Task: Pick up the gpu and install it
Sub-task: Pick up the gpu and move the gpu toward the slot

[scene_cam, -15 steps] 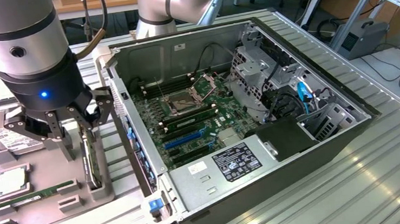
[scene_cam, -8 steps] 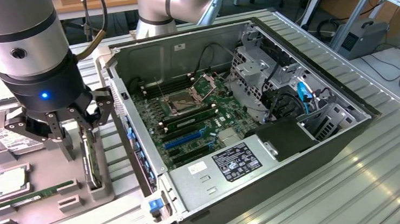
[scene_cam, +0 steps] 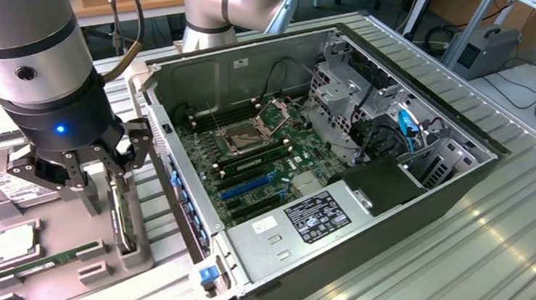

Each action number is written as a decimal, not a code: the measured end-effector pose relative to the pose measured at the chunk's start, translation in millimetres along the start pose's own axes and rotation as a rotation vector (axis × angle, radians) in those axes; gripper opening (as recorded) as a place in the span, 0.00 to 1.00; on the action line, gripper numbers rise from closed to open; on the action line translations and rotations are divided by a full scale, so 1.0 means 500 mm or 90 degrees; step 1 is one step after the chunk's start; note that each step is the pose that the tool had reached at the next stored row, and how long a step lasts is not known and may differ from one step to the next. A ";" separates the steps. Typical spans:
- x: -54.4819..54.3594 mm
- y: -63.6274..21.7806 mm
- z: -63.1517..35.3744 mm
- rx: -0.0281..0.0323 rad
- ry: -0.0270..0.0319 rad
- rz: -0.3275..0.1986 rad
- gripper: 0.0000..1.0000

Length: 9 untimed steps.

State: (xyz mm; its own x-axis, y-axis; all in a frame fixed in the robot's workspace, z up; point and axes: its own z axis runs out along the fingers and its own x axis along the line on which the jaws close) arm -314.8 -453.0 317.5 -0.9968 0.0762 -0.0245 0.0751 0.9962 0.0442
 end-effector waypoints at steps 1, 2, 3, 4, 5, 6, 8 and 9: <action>0.000 0.000 0.000 0.0000 0.0000 0.000 0.42; 0.000 0.000 0.001 0.0000 0.0000 0.000 0.42; 0.000 0.000 0.002 0.0000 0.0000 0.000 0.42; 0.000 0.000 0.002 0.0000 0.0001 0.000 0.42; 0.000 0.000 0.003 0.0000 0.0000 0.000 0.42; 0.000 0.000 0.003 0.0000 0.0000 0.000 0.42; 0.000 0.000 0.004 0.0000 0.0000 0.000 0.42; 0.000 0.000 0.005 0.0000 0.0000 0.000 0.42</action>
State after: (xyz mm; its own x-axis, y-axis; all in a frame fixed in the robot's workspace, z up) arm -314.8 -453.0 315.2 -0.9968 0.0762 -0.0244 0.0751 0.9962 0.0441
